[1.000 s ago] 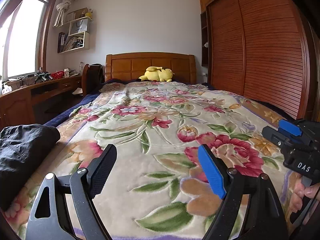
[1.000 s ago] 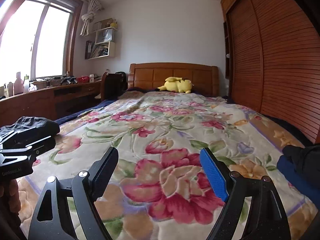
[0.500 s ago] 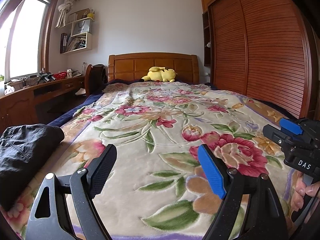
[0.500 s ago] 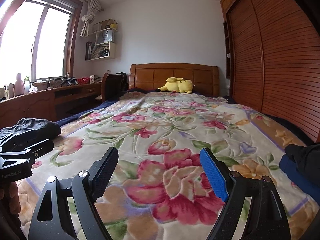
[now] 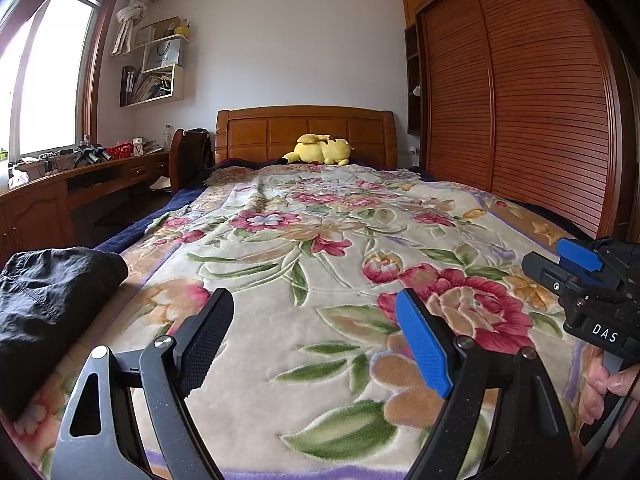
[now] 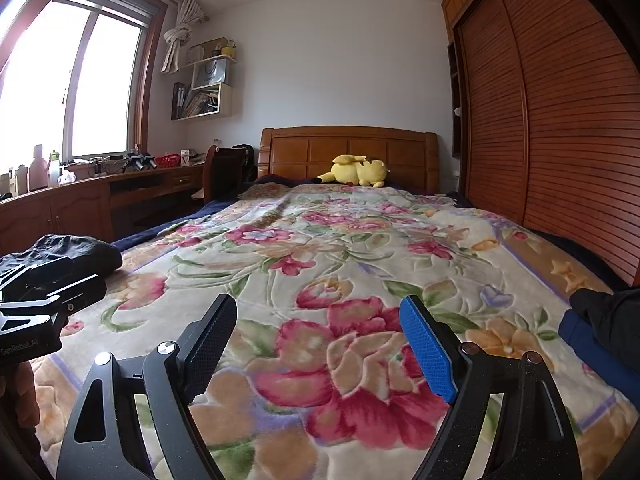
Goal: Fold large clothes
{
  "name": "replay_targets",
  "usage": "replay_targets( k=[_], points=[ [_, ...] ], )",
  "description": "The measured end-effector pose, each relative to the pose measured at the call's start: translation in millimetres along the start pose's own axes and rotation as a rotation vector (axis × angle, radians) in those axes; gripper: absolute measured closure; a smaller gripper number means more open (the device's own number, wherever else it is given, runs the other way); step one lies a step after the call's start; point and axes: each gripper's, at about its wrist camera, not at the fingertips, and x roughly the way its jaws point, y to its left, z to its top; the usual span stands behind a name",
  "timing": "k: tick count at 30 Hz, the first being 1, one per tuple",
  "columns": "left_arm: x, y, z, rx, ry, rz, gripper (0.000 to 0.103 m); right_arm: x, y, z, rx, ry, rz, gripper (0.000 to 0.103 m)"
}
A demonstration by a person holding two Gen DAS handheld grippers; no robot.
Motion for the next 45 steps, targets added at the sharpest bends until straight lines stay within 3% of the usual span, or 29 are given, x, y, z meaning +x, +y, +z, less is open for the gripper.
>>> replay_targets(
  k=[45],
  points=[
    [-0.6,2.9,-0.3,0.004,-0.007,0.003,0.019,3.8,-4.5,-2.2,-0.009,-0.007,0.010,0.018]
  ],
)
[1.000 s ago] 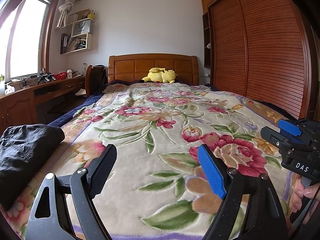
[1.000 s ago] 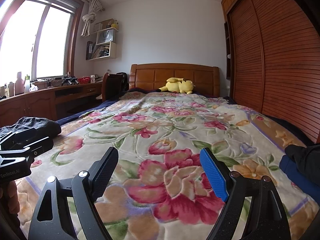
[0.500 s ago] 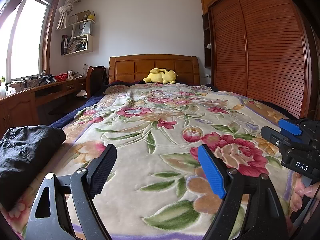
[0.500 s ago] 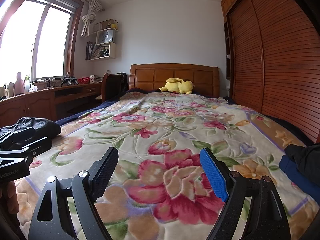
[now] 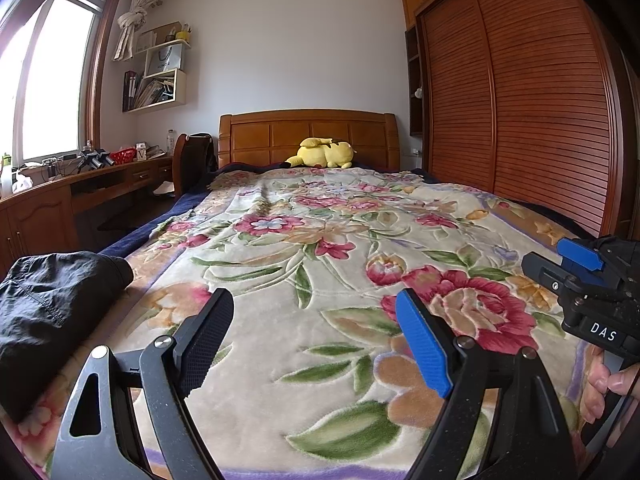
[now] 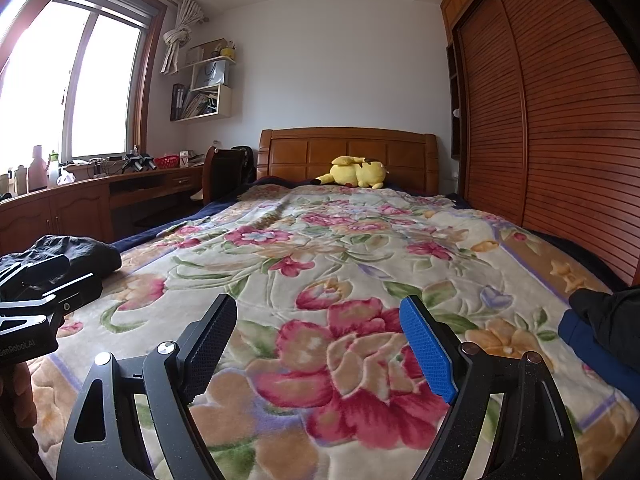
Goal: Fold large clothes
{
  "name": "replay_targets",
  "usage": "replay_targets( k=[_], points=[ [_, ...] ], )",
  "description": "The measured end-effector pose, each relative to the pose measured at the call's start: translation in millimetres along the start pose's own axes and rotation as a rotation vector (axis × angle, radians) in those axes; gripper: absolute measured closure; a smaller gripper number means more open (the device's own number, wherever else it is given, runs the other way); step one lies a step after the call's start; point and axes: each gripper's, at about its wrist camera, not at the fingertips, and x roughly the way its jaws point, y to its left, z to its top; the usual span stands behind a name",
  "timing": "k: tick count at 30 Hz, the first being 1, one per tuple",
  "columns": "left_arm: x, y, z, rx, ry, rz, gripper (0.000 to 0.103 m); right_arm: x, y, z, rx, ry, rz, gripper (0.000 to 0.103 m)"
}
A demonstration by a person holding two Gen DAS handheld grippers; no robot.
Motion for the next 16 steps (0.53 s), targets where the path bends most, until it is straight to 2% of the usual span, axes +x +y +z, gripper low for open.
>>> replay_targets(
  k=[16],
  points=[
    [0.2,1.5,0.2,0.002,-0.001,0.002,0.019,0.9,-0.8,0.2,0.000,-0.001,0.002,0.018]
  ],
)
